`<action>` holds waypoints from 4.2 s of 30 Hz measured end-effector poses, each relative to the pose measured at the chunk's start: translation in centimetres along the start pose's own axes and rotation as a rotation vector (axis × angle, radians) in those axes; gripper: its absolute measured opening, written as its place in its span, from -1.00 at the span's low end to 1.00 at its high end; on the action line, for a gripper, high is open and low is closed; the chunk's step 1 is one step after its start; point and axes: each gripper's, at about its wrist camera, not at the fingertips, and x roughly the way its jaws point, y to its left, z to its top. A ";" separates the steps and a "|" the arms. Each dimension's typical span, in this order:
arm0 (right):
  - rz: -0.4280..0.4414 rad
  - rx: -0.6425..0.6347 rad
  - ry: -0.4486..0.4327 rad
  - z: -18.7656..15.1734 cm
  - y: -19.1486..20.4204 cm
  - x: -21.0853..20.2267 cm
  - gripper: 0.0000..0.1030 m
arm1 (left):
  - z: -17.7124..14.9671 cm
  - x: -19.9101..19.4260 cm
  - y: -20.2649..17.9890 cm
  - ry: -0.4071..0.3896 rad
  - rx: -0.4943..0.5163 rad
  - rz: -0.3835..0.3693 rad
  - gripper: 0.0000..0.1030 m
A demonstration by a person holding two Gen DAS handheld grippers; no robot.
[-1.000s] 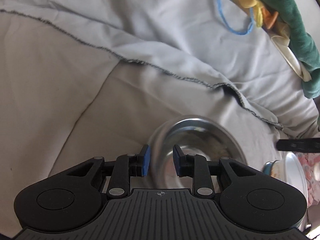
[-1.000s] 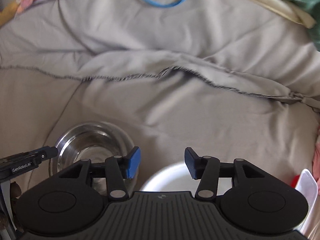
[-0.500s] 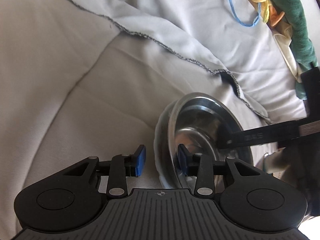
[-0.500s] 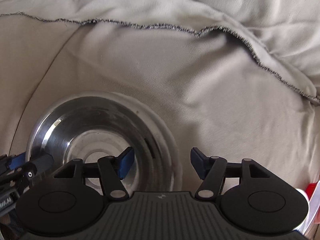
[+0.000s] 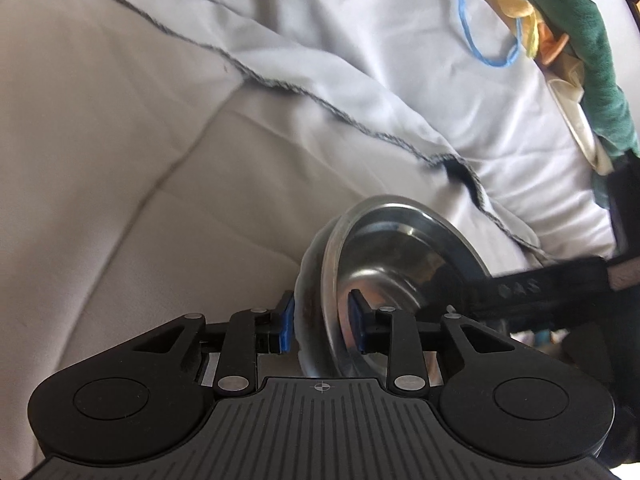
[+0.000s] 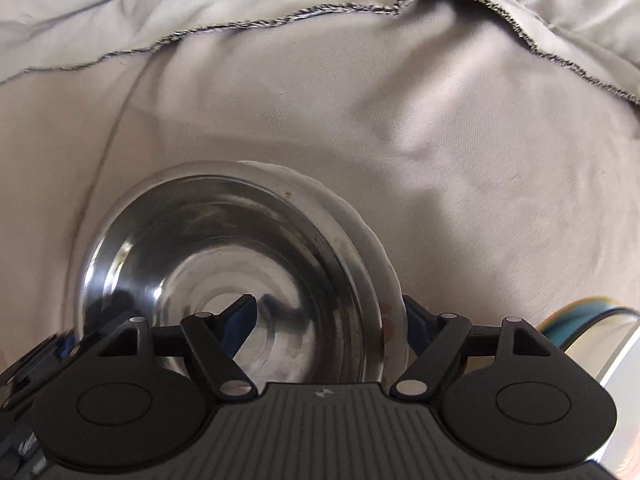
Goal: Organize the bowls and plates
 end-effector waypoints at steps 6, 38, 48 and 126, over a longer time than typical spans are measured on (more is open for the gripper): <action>0.010 -0.055 -0.016 -0.7 0.8 0.0 0.51 | 0.0 0.0 -0.1 -0.034 0.018 0.020 -0.36; 0.015 0.170 -0.605 -16.2 -20.9 -11.6 0.49 | -5.4 -3.0 -20.8 0.033 0.331 -0.181 -0.35; 0.088 0.299 -0.595 -17.9 -25.5 -8.3 0.51 | -5.5 1.1 -22.4 0.070 0.315 -0.031 -0.18; 0.245 0.074 -0.349 -17.4 -17.2 -5.4 0.05 | -8.6 2.7 -16.4 0.342 0.244 -0.045 -0.15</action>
